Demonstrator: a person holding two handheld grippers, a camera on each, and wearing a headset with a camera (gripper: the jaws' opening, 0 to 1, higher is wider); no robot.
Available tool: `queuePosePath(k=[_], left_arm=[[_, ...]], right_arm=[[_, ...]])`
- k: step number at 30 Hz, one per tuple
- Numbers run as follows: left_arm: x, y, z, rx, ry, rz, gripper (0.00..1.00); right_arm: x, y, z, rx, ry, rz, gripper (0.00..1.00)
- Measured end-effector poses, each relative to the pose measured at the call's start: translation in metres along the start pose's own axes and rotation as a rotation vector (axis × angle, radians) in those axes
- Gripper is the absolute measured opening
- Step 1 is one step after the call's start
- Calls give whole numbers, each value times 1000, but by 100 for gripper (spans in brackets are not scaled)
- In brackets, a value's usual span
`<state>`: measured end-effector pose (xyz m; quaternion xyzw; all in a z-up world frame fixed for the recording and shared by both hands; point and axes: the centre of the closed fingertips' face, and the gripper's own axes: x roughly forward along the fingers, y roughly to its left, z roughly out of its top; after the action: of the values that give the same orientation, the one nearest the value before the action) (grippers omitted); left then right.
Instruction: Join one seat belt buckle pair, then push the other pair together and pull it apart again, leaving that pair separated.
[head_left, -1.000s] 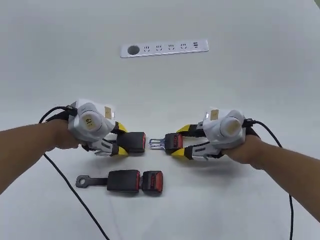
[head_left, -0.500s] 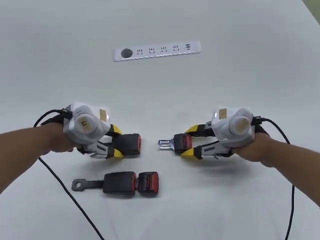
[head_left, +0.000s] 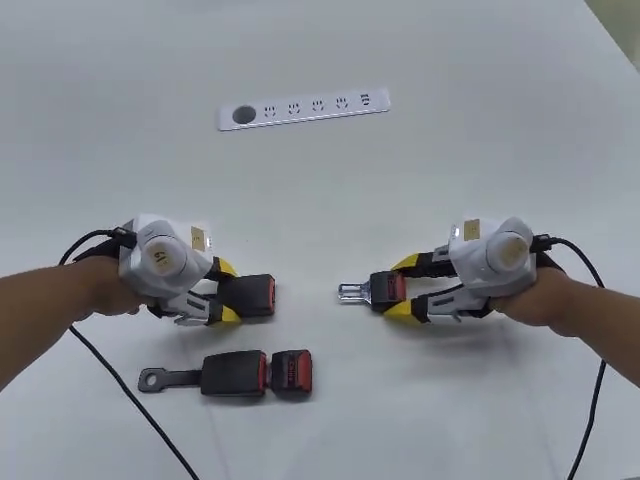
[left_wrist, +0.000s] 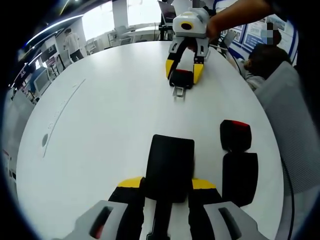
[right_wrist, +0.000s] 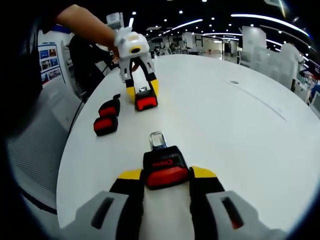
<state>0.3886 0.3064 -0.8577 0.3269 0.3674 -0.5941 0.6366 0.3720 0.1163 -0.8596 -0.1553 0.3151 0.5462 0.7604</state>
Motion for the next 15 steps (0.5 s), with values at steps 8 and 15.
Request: queuePosePath(k=[8,15], left_arm=[[1,1,-2,-1,4,0,35],[1,2,-3,0,3,0,35]], right_arm=[[-14,5,-8,6,19,-11,36],[-23,2,-18,9,38,-13,37]])
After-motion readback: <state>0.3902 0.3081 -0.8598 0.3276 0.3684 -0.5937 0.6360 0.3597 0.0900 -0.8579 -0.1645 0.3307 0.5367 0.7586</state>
